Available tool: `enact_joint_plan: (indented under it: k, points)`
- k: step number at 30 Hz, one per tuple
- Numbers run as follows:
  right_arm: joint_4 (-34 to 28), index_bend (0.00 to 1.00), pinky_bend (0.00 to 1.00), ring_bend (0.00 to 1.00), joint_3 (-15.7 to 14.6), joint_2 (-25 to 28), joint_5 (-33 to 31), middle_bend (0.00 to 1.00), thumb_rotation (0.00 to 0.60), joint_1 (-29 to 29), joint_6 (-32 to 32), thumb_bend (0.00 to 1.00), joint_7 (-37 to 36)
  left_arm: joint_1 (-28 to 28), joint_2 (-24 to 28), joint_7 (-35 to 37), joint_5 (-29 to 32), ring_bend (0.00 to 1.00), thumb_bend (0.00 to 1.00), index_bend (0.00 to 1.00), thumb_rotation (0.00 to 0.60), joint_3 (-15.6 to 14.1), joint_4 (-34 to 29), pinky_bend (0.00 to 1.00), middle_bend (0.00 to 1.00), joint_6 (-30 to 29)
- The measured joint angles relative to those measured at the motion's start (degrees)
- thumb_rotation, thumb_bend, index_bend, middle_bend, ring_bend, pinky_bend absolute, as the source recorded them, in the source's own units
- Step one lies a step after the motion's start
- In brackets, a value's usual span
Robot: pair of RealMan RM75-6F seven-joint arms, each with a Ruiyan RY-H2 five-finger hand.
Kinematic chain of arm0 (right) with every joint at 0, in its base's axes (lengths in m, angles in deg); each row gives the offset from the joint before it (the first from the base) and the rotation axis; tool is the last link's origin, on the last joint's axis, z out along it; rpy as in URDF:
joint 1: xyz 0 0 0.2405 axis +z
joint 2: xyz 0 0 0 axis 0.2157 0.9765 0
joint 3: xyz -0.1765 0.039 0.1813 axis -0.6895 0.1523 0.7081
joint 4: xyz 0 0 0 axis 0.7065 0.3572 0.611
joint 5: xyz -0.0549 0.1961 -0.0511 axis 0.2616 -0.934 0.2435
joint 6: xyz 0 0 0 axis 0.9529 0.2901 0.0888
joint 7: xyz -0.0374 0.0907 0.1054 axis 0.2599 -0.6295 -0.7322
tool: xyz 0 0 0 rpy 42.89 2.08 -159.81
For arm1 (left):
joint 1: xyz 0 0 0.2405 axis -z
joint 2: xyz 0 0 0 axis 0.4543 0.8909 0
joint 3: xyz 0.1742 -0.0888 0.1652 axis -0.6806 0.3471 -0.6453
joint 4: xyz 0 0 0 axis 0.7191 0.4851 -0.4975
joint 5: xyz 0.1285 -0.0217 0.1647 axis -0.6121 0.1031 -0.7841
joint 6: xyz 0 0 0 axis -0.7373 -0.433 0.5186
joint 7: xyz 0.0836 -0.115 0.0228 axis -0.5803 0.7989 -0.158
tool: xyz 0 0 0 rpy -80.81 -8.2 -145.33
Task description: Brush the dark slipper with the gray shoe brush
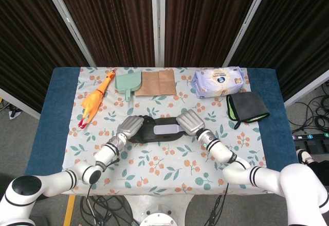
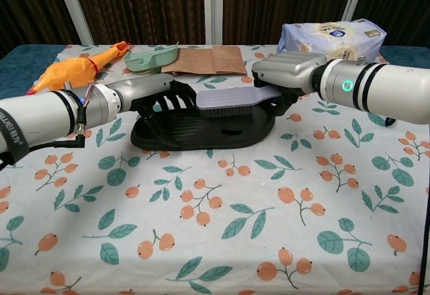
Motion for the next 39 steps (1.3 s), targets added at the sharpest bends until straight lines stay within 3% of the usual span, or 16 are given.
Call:
enact_joint_plan:
  k: [10, 19, 25, 32, 39]
  points:
    - [4.9, 1.0, 1.0, 1.0, -1.31, -0.87, 1.5, 0.94, 0.6, -1.9, 2.04, 0.63, 3.29, -0.24, 0.88, 3.35, -1.22, 0.32, 0.03, 0.36, 0.6, -0.21, -0.14, 0.34, 0.42, 0.13]
    - [-0.45, 1.0, 1.0, 1.0, -0.66, 3.51, 6.24, 0.94, 0.6, -4.11, 5.94, 0.63, -4.98, -0.02, 1.68, 5.44, -2.53, 0.32, 0.03, 0.36, 0.6, -0.4, -0.74, 0.34, 0.42, 0.16]
    - [-1.9, 1.0, 1.0, 1.0, -0.71, 2.47, 9.7, 0.94, 0.6, -2.48, 4.33, 0.63, -6.19, 0.36, 1.73, 6.2, -2.66, 0.32, 0.03, 0.36, 0.6, -0.33, -0.4, 0.34, 0.42, 0.49]
    - [0.85, 1.0, 1.0, 1.0, -3.51, 0.85, 11.85, 0.94, 0.6, -2.97, 3.23, 0.63, -4.86, 0.14, 1.99, 7.33, -3.08, 0.32, 0.03, 0.36, 0.6, -0.64, 0.08, 0.34, 0.42, 0.26]
    - [2.31, 1.0, 1.0, 1.0, -5.1, 3.25, 12.67, 0.94, 0.6, -6.28, 5.42, 0.63, -5.47, 0.14, 2.08, 7.83, -3.92, 0.32, 0.03, 0.36, 0.6, -1.13, 0.39, 0.34, 0.42, -0.09]
